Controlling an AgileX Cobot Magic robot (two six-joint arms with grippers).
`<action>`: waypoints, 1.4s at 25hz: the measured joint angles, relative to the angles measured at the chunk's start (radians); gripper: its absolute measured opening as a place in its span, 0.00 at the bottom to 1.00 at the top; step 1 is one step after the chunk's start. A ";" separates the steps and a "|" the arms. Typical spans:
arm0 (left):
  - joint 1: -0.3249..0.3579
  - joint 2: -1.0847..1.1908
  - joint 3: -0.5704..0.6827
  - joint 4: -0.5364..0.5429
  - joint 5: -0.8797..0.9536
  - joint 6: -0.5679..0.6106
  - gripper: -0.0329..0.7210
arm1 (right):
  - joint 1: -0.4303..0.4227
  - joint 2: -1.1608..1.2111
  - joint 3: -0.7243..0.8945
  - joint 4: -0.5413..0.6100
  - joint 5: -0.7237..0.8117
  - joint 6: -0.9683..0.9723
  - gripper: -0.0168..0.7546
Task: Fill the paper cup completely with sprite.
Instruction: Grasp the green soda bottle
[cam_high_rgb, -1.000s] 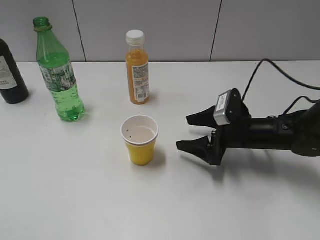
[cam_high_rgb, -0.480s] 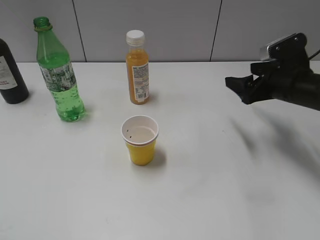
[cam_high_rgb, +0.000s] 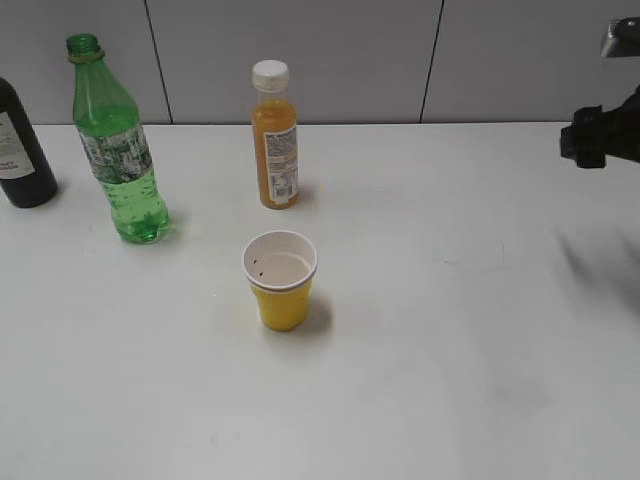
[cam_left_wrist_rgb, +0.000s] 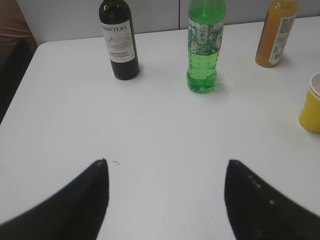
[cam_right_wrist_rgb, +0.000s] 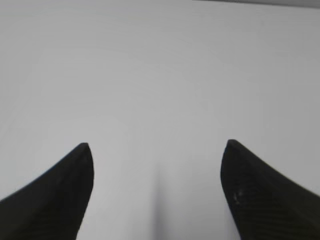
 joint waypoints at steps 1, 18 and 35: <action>0.000 0.000 0.000 0.000 0.000 0.000 0.78 | 0.000 -0.011 -0.036 0.027 0.097 0.000 0.80; 0.000 0.000 0.000 0.000 0.000 0.000 0.78 | 0.000 -0.305 -0.256 0.439 0.964 -0.345 0.78; 0.000 0.000 0.000 0.000 0.000 0.000 0.78 | 0.000 -0.939 0.032 0.441 1.018 -0.392 0.78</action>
